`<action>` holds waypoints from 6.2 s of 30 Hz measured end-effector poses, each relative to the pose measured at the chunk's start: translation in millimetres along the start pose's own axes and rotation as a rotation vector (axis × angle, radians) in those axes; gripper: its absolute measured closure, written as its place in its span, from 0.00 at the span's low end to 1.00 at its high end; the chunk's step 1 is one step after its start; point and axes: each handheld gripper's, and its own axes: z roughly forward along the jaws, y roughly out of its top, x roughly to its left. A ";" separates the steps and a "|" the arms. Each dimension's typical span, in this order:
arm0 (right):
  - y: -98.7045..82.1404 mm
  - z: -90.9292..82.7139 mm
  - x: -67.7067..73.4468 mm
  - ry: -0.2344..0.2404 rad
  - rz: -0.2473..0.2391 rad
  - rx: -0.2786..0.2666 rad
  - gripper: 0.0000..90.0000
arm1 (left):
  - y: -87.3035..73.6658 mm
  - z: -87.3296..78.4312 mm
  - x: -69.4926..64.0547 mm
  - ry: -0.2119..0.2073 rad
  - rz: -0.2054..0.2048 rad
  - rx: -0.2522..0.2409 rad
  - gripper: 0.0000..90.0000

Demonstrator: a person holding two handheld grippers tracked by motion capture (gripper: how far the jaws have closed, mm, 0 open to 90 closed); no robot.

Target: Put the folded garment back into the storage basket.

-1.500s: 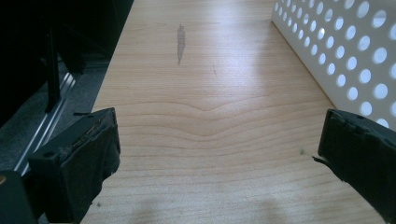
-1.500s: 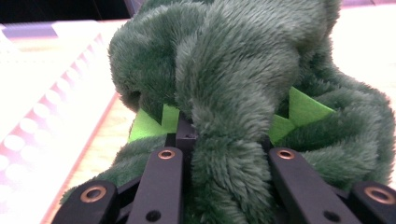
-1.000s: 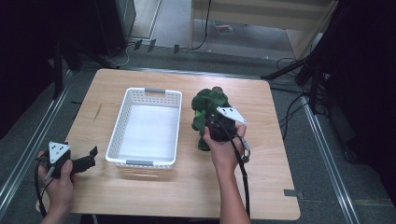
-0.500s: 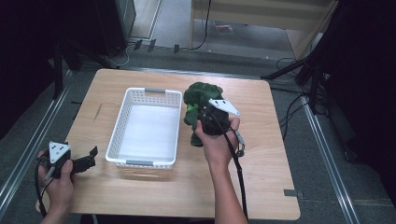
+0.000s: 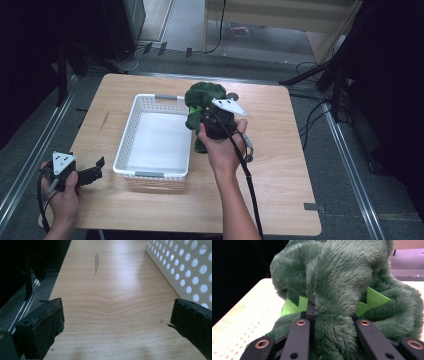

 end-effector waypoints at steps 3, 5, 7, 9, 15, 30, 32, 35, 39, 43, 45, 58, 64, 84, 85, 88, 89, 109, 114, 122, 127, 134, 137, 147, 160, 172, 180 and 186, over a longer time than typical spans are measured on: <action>2.8 0.6 6.6 0.009 -0.005 0.001 0.84 | 0.0 0.3 -0.3 0.001 -0.003 -0.002 0.00; 4.3 1.5 12.2 0.018 -0.007 0.001 0.84 | 0.0 0.3 -0.1 0.000 -0.003 -0.002 0.00; 4.9 2.8 16.6 0.024 -0.009 0.004 0.84 | 0.1 0.2 0.0 0.000 -0.001 0.000 0.00; 4.9 4.3 20.3 0.032 -0.008 0.007 0.84 | 0.2 0.0 0.0 -0.004 -0.001 0.000 0.00; 3.3 10.0 34.0 0.057 -0.007 0.017 0.84 | 0.1 0.1 0.3 -0.005 -0.004 -0.002 0.00; -8.7 26.0 63.0 0.100 -0.023 0.048 0.84 | 0.2 0.4 0.4 -0.006 -0.004 -0.002 0.00; -11.0 28.1 65.8 0.102 -0.021 0.055 0.84 | 0.3 0.4 0.5 -0.006 -0.003 -0.002 0.00; -14.3 31.2 69.2 0.106 -0.022 0.060 0.84 | 0.3 0.4 0.3 -0.005 -0.004 -0.002 0.00; -21.4 37.5 74.5 0.115 -0.021 0.078 0.84 | 0.3 0.4 0.1 -0.005 -0.005 -0.003 0.00; -30.2 46.9 78.6 0.113 -0.016 0.107 0.84 | 0.3 0.5 0.2 -0.006 -0.005 -0.004 0.00; -34.4 51.7 79.9 0.110 -0.012 0.119 0.84 | 0.3 0.3 0.3 -0.006 -0.005 -0.002 0.00; -57.9 82.2 89.4 0.109 0.012 0.243 0.81 | 0.3 0.5 0.3 -0.007 -0.007 -0.003 0.00; -66.0 91.8 91.3 0.114 0.031 0.283 0.80 | 0.3 0.4 0.3 -0.007 -0.007 -0.003 0.00; -65.2 98.9 92.0 0.089 0.062 0.350 0.55 | 0.3 0.5 0.3 -0.006 -0.010 -0.004 0.00; -64.8 98.6 91.5 0.090 0.063 0.350 0.55 | 0.3 0.5 0.3 -0.006 -0.010 -0.004 0.00; -63.6 97.2 90.4 0.088 0.058 0.345 0.55 | 0.3 0.5 0.3 -0.006 -0.010 -0.003 0.00; -63.0 96.7 90.2 0.090 0.061 0.339 0.55 | 0.3 0.5 0.3 -0.006 -0.009 -0.004 0.00; -42.2 67.5 82.9 0.110 -0.011 0.196 0.17 | 0.3 0.6 0.0 -0.008 -0.005 -0.004 0.00; -38.3 59.8 80.1 0.139 -0.011 0.159 0.15 | 0.3 0.5 -0.1 -0.008 -0.006 -0.004 0.00; -32.9 45.2 68.8 0.167 -0.010 0.095 0.10 | 0.4 0.7 0.1 -0.009 -0.006 -0.005 0.00; -29.6 36.4 60.3 0.153 -0.031 0.079 0.07 | 0.3 0.6 -0.2 -0.006 -0.004 -0.004 0.00; -25.8 23.5 42.1 0.139 -0.049 0.079 0.00 | 0.3 0.5 -0.2 -0.007 -0.004 -0.004 0.00; -25.2 17.4 33.8 0.127 -0.046 0.071 0.00 | 0.3 0.6 -0.4 -0.006 -0.004 -0.004 0.00; -28.6 -2.0 -1.5 0.060 -0.032 0.051 0.00 | 0.4 0.6 -0.4 -0.006 -0.004 -0.004 0.00; -39.3 -31.2 -52.6 -0.029 0.008 0.032 0.00 | 0.4 0.9 -1.0 -0.003 -0.001 -0.006 0.00; -66.0 -51.1 -95.9 -0.079 0.021 0.039 0.00 | 0.4 0.6 -1.1 -0.003 0.002 -0.003 0.00; -86.0 -61.0 -122.0 -0.103 0.033 0.053 0.00 | 0.4 0.5 -1.2 -0.004 0.003 -0.003 0.00; -100.6 -68.3 -140.3 -0.139 0.055 0.061 0.00 | 0.4 0.3 -1.3 -0.004 0.007 -0.002 0.00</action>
